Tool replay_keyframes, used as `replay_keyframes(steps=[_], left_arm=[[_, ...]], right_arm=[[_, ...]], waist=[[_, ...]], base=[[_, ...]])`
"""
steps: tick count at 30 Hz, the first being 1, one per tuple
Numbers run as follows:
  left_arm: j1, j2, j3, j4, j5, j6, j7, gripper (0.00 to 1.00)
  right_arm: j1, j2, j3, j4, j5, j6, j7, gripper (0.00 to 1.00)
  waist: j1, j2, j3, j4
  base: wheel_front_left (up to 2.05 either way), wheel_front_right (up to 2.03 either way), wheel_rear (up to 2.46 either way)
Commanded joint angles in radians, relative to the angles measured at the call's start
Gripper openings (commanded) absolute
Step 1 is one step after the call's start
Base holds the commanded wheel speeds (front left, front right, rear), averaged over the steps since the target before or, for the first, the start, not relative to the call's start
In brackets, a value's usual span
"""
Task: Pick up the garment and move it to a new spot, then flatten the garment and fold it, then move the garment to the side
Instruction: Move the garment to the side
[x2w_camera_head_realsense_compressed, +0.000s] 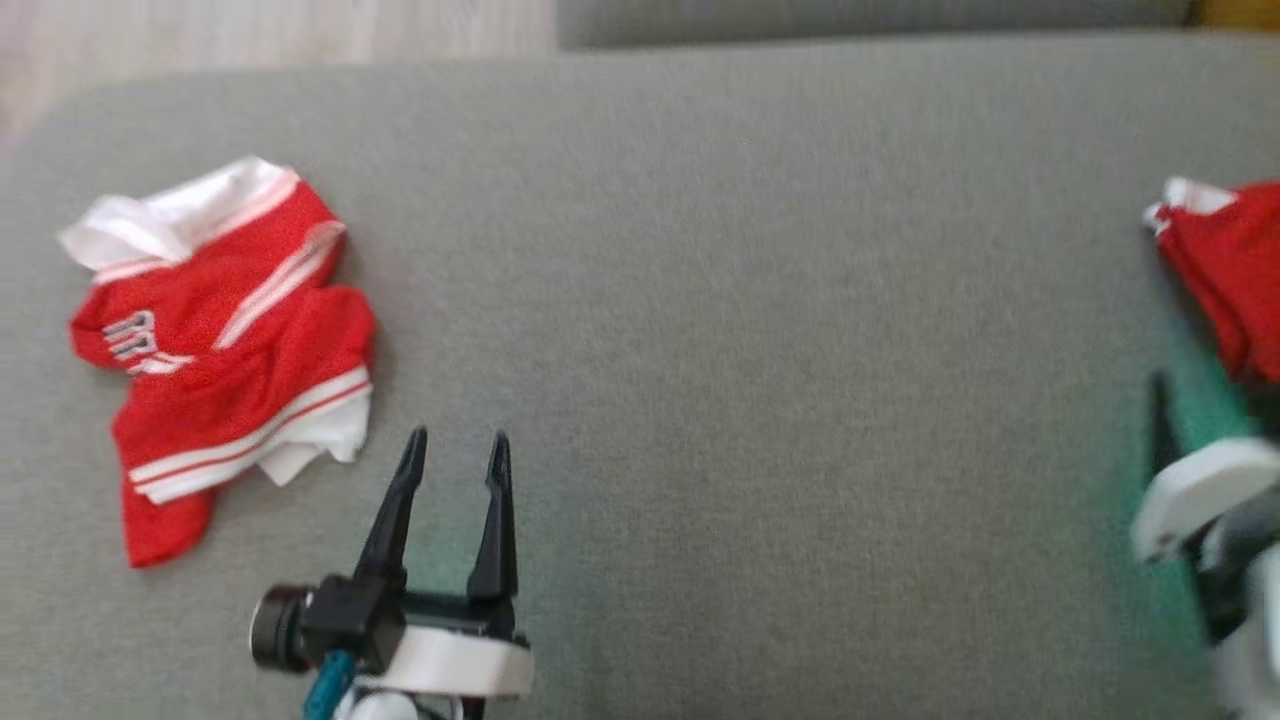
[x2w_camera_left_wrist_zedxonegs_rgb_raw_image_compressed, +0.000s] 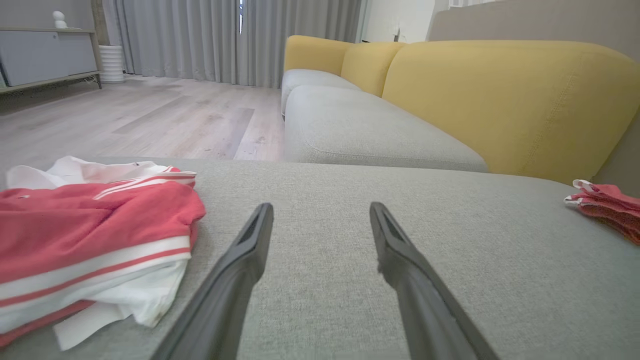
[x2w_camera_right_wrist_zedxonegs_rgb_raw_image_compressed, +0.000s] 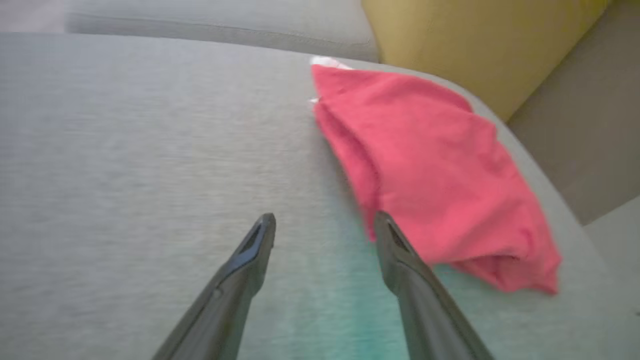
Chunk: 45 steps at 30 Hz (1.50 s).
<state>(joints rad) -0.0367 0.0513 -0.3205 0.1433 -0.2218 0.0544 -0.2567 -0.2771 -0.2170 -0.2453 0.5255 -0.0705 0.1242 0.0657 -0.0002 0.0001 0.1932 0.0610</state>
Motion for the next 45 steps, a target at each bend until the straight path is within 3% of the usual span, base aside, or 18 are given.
replay_keyframes(steps=[1,7,14,19,25,31,45], left_arm=[[0.004,-0.001,0.032,-0.027,-0.004,0.010,-0.005,1.00],[0.090,-0.001,0.049,-0.038,-0.018,0.041,-0.005,1.00],[0.156,-0.001,0.089,-0.085,-0.001,0.081,-0.005,1.00],[0.196,-0.001,0.117,-0.127,-0.021,0.080,-0.005,1.00],[0.229,0.000,0.141,-0.138,0.029,0.049,-0.005,1.00],[0.250,0.000,0.159,-0.118,0.057,0.032,-0.005,1.00],[0.258,-0.001,0.183,-0.101,0.052,0.030,-0.005,1.00]], right_arm=[[-0.001,-0.001,0.044,-0.019,0.030,0.007,-0.041,1.00],[0.080,0.064,0.202,0.037,0.159,0.007,-0.203,1.00],[0.158,0.123,0.328,-0.016,0.296,0.007,-0.318,1.00],[0.239,0.147,0.331,-0.164,0.327,0.007,-0.327,1.00],[0.374,0.151,0.324,-0.337,0.318,0.007,-0.327,1.00],[0.422,0.125,0.351,-0.355,0.292,0.007,-0.327,1.00],[0.434,0.136,0.366,-0.351,0.275,0.007,-0.327,1.00]], waist=[[0.0002,-0.0001,-0.083,0.030],[0.0002,-0.0001,-0.207,0.057],[0.0002,-0.0001,-0.278,0.074],[0.0002,-0.0001,-0.304,0.072],[0.0002,-0.0001,-0.323,0.067],[0.0002,-0.0001,-0.327,0.055],[0.0002,-0.0001,-0.333,0.036]], base=[[0.00,0.00,0.00],[0.00,0.00,0.00],[0.00,0.00,0.00],[0.00,0.00,0.00],[0.00,0.00,0.00],[0.00,0.00,0.00],[0.00,0.00,0.00]])
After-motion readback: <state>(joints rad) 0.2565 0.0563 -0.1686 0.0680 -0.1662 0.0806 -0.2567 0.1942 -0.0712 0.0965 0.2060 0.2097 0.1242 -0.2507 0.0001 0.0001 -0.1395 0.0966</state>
